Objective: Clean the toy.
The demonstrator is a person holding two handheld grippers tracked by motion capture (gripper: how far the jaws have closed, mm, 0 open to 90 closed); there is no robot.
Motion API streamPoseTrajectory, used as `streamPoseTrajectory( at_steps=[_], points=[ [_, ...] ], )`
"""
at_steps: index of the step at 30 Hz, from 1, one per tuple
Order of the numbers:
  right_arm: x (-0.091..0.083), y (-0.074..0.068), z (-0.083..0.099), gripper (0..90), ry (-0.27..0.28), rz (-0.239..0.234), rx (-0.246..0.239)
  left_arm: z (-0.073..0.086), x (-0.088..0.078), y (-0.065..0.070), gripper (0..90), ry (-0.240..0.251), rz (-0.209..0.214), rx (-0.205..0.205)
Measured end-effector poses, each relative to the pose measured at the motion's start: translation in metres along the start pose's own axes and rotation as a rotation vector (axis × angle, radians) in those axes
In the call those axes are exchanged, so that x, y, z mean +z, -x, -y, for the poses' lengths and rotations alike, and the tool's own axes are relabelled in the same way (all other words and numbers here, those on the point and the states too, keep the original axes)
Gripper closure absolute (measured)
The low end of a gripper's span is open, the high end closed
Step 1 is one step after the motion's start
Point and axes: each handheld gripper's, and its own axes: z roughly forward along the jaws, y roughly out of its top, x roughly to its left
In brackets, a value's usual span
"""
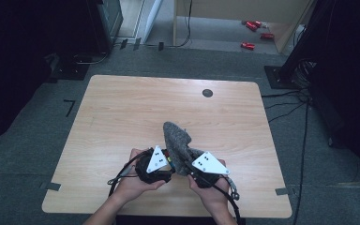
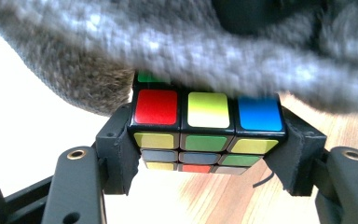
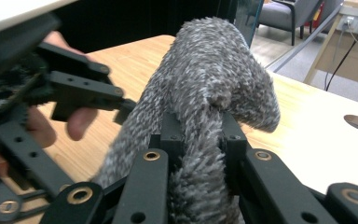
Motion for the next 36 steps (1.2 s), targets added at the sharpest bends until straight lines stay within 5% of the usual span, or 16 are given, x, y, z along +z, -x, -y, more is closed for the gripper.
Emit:
streamPoseTrajectory(
  at_steps=[5, 7, 11, 17, 23, 27, 30, 34, 35, 36],
  points=[
    [0.006, -0.018, 0.001, 77.5, -0.003, -0.049, -0.082, 0.001, 0.000, -0.001, 35.3, -0.006, -0.003, -0.001],
    [0.005, -0.012, 0.000, 77.7, -0.001, -0.049, -0.058, 0.001, 0.000, -0.001, 35.3, -0.001, -0.002, -0.004],
    [-0.001, 0.001, -0.001, 77.9, -0.011, 0.039, -0.028, 0.001, -0.001, -0.001, 35.3, 0.010, 0.007, -0.010],
    [0.006, -0.028, -0.001, 77.8, -0.012, -0.015, -0.162, 0.001, -0.001, -0.001, 35.3, -0.003, -0.006, 0.000],
    [0.002, -0.005, 0.001, 78.1, -0.017, 0.020, -0.041, 0.001, -0.001, -0.001, 35.3, -0.003, 0.003, 0.007],
    [0.004, -0.024, 0.001, 78.0, -0.002, -0.032, -0.114, 0.000, -0.002, -0.001, 35.3, -0.001, -0.004, 0.005],
    [0.005, -0.032, 0.001, 78.2, -0.006, -0.021, -0.193, 0.001, -0.003, -0.001, 35.3, 0.005, -0.003, 0.011],
    [0.003, -0.017, 0.000, 78.5, -0.001, 0.013, -0.163, 0.000, -0.004, -0.001, 35.4, 0.020, 0.009, 0.011],
    [-0.002, 0.001, 0.000, 78.5, -0.008, 0.051, -0.076, 0.003, -0.006, -0.003, 35.4, 0.058, 0.033, 0.001],
    [-0.004, 0.007, -0.001, 78.4, -0.001, 0.056, -0.050, 0.003, -0.007, -0.005, 35.3, 0.083, 0.040, -0.011]
  ],
)
